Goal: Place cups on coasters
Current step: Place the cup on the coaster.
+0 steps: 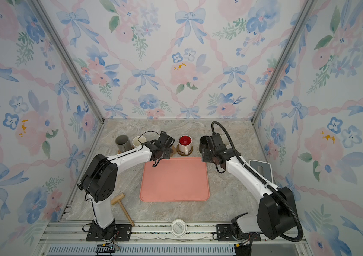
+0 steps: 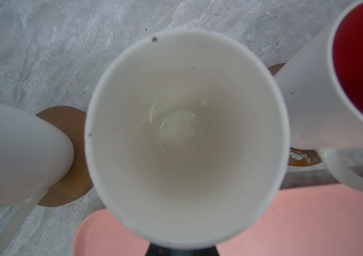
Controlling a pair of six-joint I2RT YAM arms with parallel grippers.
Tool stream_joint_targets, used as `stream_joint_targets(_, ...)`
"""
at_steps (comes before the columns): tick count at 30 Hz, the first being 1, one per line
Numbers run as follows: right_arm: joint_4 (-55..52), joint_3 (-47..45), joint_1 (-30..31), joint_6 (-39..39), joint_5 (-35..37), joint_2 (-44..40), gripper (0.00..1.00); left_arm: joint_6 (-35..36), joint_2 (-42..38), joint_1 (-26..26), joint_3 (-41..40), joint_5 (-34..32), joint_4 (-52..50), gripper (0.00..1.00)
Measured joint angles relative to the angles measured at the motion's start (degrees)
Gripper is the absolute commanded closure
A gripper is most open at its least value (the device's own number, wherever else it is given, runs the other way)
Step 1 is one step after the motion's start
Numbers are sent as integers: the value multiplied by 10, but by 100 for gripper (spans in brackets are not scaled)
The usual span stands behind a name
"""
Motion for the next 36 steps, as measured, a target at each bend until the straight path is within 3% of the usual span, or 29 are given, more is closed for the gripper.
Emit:
stream_joint_targets(7,0,0,0,0,0,0,22,-5,0,0,-3,3,17,59)
stream_joint_targets(15,3,-7,-1,-12,11,-9,16,-5,-15,0,-23,9,21,55)
stream_joint_targets(21,43,-63,-41,-47,37,-68,13,-9,-89,-1,-60,8,23,55)
stream_joint_targets(24,92,-108,-70,-72,49,-97,10,-10,-140,-5,-80,3,25,55)
stream_joint_targets(25,110,-124,-79,-79,52,-103,2,-10,-155,-8,-87,-1,25,54)
stream_joint_targets(30,205,-192,-131,-116,59,-95,3,-10,-231,-21,-126,-23,27,53)
stream_joint_targets(36,372,-241,-169,-157,68,-2,3,-5,-310,-24,-167,-48,27,51)
